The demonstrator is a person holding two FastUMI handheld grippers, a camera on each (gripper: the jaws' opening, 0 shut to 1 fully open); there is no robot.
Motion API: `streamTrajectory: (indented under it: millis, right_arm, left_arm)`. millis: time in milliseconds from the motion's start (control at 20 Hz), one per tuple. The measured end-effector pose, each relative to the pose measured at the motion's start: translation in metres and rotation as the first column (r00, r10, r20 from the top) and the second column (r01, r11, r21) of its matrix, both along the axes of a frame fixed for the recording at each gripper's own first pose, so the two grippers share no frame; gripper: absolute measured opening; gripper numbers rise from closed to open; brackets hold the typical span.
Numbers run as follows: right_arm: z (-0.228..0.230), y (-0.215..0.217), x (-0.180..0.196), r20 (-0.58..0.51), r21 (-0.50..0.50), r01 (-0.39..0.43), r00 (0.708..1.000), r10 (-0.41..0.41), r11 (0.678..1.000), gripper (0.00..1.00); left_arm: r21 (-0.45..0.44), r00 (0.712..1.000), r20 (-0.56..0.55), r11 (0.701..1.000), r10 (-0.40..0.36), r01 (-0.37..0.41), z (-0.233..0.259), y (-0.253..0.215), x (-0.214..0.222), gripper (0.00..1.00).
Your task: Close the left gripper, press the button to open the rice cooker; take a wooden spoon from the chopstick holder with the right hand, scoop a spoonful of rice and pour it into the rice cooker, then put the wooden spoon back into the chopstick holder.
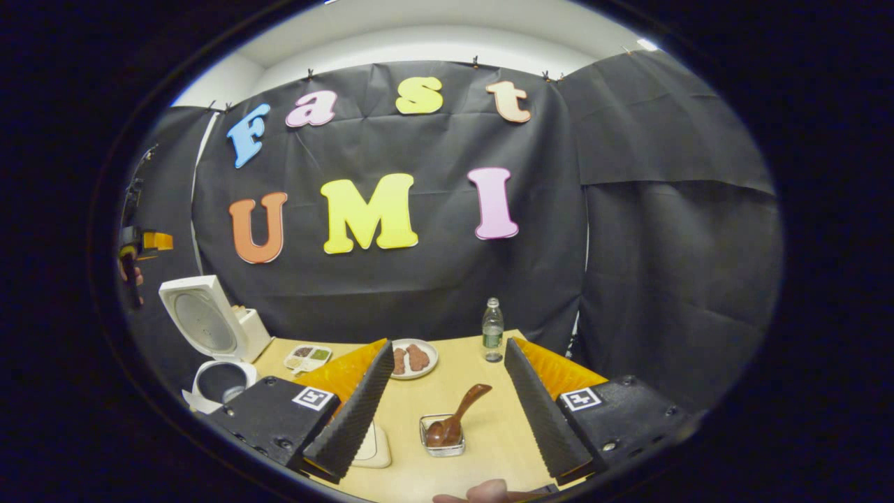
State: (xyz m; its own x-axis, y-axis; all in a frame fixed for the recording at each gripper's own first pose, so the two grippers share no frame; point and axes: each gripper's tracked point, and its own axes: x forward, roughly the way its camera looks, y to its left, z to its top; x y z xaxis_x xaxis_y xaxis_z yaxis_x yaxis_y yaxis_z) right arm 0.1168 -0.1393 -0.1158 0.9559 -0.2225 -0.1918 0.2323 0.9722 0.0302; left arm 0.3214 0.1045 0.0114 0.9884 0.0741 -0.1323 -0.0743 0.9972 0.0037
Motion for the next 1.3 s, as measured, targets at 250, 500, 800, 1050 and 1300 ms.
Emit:
streamTrajectory:
  millis: [250, 500, 800, 1050, 1300]
  right_arm:
    - [-0.010, -0.008, -0.026, -0.026, -0.028, 0.068, 0.997, -0.069, 0.997, 1.00]
    - [-0.021, -0.017, -0.035, -0.055, -0.021, 0.106, 0.993, -0.107, 0.994, 1.00]
    - [-0.024, -0.003, -0.017, -0.049, 0.026, 0.053, 0.997, -0.051, 0.998, 1.00]
    - [-0.027, 0.017, -0.003, -0.047, 0.039, -0.041, 0.998, 0.042, 0.998, 1.00]
    - [-0.031, 0.040, -0.004, -0.047, 0.048, -0.124, 0.991, 0.126, 0.991, 1.00]
  left_arm:
    - [-0.012, 0.995, -0.097, 1.000, 0.020, -0.021, -0.033, 0.016, 0.053, 0.94]
    - [-0.016, 0.978, -0.203, 0.999, 0.047, -0.051, -0.066, 0.028, 0.067, 0.95]
    - [-0.003, 0.955, -0.295, 1.000, 0.025, -0.027, -0.080, 0.011, 0.046, 0.98]
    - [-0.009, 0.942, -0.336, 1.000, 0.024, -0.029, -0.093, 0.002, -0.005, 0.97]
    - [-0.053, 0.898, -0.441, 0.998, 0.010, -0.038, -0.131, -0.011, -0.067, 0.97]
